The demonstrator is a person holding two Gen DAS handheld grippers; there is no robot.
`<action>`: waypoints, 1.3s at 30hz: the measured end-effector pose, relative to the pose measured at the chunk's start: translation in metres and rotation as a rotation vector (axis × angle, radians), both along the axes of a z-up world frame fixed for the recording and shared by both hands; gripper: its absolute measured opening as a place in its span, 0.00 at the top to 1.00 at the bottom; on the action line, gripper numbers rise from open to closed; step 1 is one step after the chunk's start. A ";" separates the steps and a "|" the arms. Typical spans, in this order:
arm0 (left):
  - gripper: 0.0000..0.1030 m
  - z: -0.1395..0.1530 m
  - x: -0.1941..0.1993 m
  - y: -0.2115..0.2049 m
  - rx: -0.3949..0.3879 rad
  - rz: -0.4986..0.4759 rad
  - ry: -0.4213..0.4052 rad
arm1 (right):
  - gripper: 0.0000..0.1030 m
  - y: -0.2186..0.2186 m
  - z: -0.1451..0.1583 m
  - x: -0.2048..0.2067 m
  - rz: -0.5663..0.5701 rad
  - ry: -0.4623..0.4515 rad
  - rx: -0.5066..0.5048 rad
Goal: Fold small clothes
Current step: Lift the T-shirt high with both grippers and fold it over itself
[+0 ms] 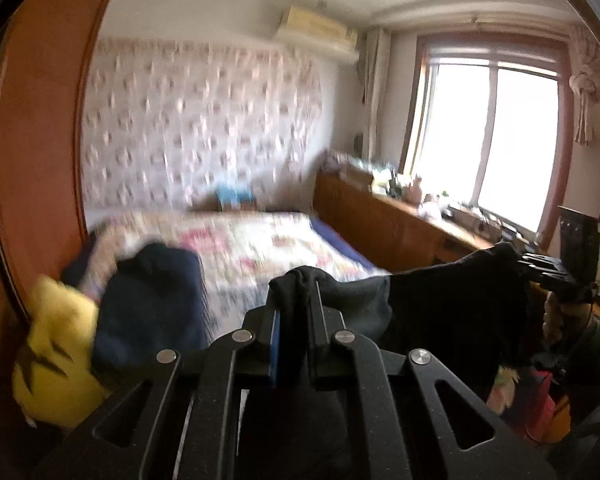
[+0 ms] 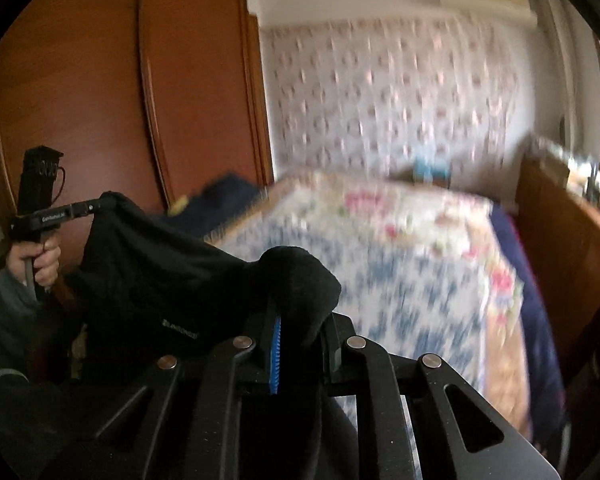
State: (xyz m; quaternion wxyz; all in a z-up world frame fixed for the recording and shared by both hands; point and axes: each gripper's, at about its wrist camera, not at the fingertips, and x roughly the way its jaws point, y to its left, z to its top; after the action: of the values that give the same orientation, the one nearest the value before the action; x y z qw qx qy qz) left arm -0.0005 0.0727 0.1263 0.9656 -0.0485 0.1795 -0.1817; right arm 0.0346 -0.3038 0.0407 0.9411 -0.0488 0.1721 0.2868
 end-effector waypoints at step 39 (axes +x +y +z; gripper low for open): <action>0.89 0.106 0.009 -0.001 0.116 0.113 -0.309 | 0.87 0.026 0.196 -0.106 -0.174 -0.385 -0.135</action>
State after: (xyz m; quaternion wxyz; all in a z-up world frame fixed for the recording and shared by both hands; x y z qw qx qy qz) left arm 0.0084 0.0713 0.2326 0.9915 0.0258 0.0362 -0.1220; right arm -0.0717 -0.2777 0.2368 0.9725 -0.1505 0.0113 0.1775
